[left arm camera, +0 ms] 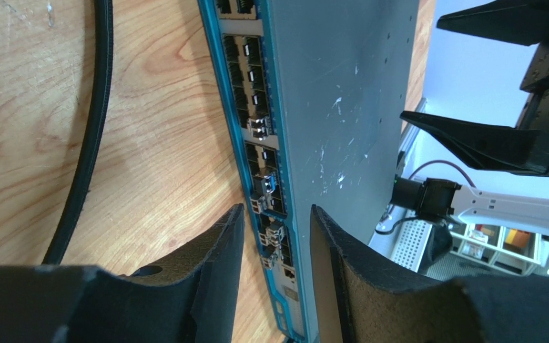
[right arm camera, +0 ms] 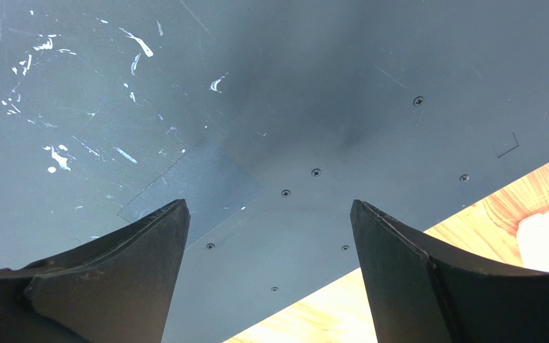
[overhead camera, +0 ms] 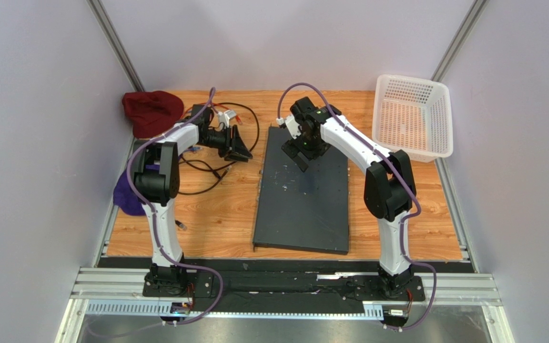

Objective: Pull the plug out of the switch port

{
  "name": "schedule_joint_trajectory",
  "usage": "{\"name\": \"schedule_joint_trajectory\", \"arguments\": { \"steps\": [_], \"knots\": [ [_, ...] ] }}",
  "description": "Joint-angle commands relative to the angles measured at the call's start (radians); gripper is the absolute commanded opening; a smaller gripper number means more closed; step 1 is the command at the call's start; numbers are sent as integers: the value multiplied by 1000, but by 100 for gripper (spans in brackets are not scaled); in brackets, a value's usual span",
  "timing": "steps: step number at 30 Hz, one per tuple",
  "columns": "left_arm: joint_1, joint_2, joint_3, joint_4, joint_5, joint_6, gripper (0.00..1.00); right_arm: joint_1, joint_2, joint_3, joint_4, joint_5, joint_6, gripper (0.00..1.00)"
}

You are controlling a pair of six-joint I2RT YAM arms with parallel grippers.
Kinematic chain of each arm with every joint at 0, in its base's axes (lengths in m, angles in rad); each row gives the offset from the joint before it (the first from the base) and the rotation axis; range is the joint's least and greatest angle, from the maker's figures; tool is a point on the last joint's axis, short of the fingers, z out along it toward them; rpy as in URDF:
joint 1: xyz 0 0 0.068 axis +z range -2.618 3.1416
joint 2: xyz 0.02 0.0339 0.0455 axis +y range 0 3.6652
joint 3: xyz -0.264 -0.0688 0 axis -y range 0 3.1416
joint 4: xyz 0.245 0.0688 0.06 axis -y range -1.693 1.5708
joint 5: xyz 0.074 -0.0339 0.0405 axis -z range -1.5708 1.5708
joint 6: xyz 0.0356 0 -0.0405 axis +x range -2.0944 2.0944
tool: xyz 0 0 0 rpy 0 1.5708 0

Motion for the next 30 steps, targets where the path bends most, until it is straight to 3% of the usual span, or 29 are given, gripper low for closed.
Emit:
{"name": "schedule_joint_trajectory", "arguments": {
  "steps": [1, 14, 30],
  "knots": [
    [-28, 29, 48, -49, 33, 47, 46, 2, -44, -4, 18, 6, -10, 88],
    [-53, 167, 71, -50, 132, 35, 43, 2, -69, -47, 15, 0, -24, 88],
    [-63, 221, 94, -63, 165, 19, 42, 1, -69, -46, 14, 1, -30, 88]
  ]
}}
